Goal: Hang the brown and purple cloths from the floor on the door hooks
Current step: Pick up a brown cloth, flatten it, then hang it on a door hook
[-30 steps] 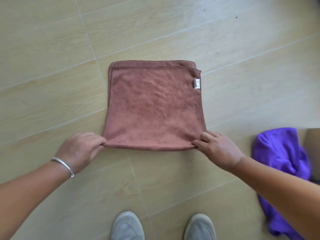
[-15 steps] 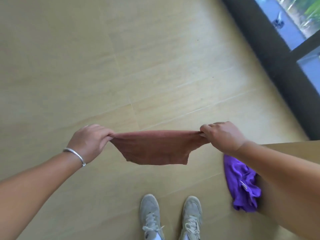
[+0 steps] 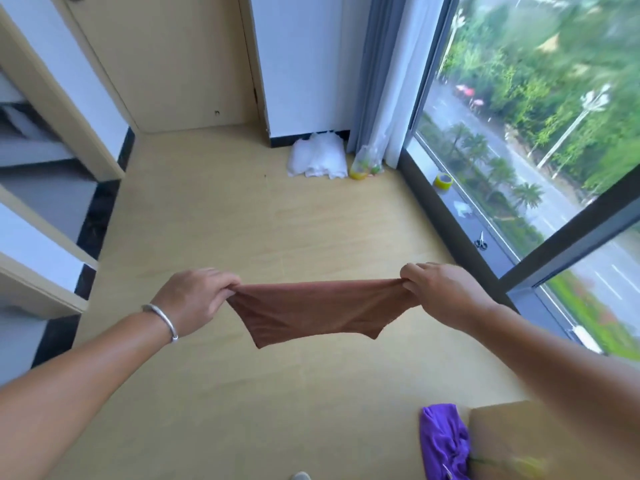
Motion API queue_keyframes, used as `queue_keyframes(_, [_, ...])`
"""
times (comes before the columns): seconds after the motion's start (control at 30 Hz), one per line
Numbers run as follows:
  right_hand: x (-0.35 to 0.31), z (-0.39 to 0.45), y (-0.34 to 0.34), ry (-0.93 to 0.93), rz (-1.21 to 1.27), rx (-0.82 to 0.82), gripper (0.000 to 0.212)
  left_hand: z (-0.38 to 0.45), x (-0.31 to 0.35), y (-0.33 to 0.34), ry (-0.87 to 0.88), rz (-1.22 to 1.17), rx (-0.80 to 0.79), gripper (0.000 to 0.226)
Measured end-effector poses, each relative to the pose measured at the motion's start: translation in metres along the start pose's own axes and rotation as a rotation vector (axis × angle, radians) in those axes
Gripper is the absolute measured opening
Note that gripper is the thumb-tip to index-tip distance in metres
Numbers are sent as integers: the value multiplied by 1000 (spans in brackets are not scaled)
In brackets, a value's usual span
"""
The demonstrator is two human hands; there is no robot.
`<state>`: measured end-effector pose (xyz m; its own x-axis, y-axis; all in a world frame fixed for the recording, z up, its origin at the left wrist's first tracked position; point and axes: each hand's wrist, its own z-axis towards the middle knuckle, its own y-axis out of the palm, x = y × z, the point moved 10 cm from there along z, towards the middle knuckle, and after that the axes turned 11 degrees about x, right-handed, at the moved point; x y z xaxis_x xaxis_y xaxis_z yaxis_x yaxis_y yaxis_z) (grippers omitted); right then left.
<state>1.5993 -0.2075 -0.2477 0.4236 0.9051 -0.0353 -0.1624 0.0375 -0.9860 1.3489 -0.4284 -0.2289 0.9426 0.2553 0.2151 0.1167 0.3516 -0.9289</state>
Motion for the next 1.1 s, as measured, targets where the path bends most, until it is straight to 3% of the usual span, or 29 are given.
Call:
queue_keyframes(0.13, [-6, 24, -85, 169, 163, 180, 11, 28, -5, -71, -97, -9, 50, 9])
queue_keyframes(0.23, [-5, 43, -148, 209, 221, 290, 8, 49, -4, -129, -127, -58, 176, 14])
queue_keyframes(0.43, [-18, 81, -260, -43, 93, 321, 3, 72, 32, -223, 168, 165, 204, 38])
queue_keyframes(0.57, [-31, 94, -324, -244, -24, 395, 10, 91, 43, -278, 141, 196, 244, 39])
queue_keyframes(0.8, [-34, 112, -381, -392, -190, 373, 18, 120, 68, -345, -34, 248, 303, 22])
queue_keyframes(0.9, [-28, 117, -399, -396, -208, 380, 33, 132, 79, -362, -88, 289, 346, 15])
queue_keyframes(1.1, [-5, 134, -425, -269, -10, 484, 31, 147, 93, -384, -148, 293, 450, 20])
